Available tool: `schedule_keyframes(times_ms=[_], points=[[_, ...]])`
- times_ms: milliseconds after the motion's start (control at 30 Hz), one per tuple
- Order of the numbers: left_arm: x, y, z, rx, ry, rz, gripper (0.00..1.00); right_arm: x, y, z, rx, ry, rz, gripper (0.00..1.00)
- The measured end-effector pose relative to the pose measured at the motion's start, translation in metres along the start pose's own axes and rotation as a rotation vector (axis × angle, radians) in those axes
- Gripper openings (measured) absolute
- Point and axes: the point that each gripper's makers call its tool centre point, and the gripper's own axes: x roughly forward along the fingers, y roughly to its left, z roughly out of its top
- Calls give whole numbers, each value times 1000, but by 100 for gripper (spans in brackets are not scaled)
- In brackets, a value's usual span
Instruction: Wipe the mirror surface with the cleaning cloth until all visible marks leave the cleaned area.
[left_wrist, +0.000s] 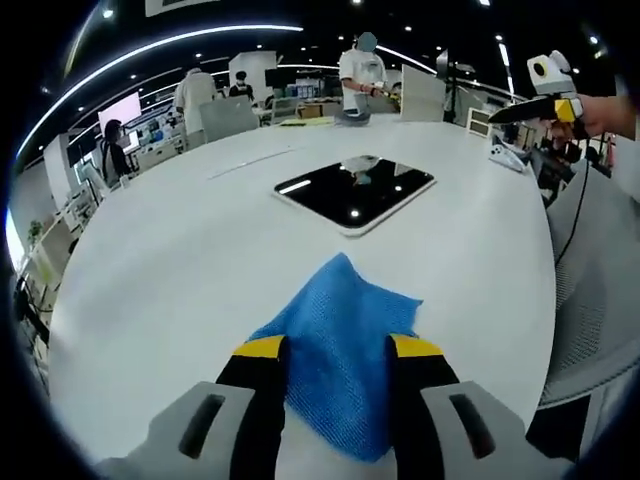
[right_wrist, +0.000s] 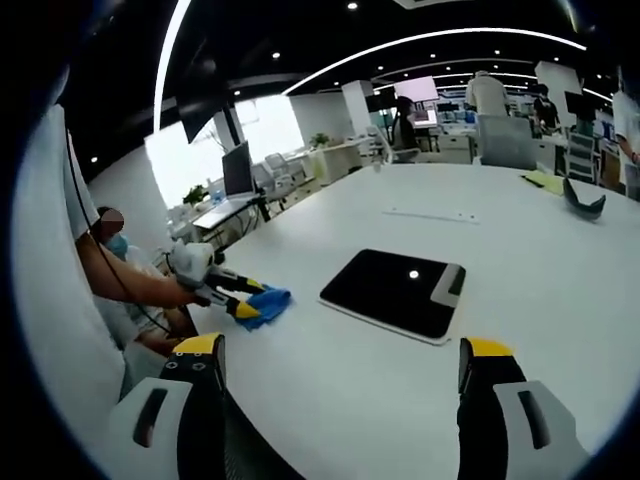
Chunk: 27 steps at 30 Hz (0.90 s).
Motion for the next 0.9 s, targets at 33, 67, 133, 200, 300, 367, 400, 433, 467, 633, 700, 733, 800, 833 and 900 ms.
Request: schedule_keyframes(times_ms=[33,67,133,200,300,367,400,433,467,633,700,733,800,833,900], points=[[0,0,0,-1,0,0,38,0,0,1,-1,-2,1,96],[0,0,0,-4,0,2,38,1,0,2,-1,-1,3,96],[0,-1,0,-2,-3,5,38,1,0,3,-6,-4,4,96],[0,-1,0,-11,-8,7,38,1,-1,4,-8,-4,4,96],[1,0,1,-15,-3,14,37,-1,-2,4,-12,-1,3,96],[1,0,1,-15,1,18,37,-2,-4,5,-15,1,-1,96],[1,-1,1,-16,2,21,37,-3,-5,5,-14,-1,-2,96],[1,-1,1,-16,2,24,36,-3,-5,6,-13,-2,-3,96],[1,-1,1,-16,1,24,36,-3,-5,6,-13,-1,-3,96],[2,-6,3,2,5,26,27,-3,-4,3,-15,4,-1,95],[4,-9,5,8,9,25,23,-3,-4,3,-14,5,-1,95],[4,-9,5,6,10,26,22,-3,-4,3,-14,5,-2,95],[4,-7,4,-1,9,29,20,-3,-4,3,-12,4,-3,95],[4,-7,4,-3,8,30,19,-3,-4,3,-11,3,-3,95],[4,-6,4,-6,8,31,16,-4,-5,2,-12,3,-4,95]])
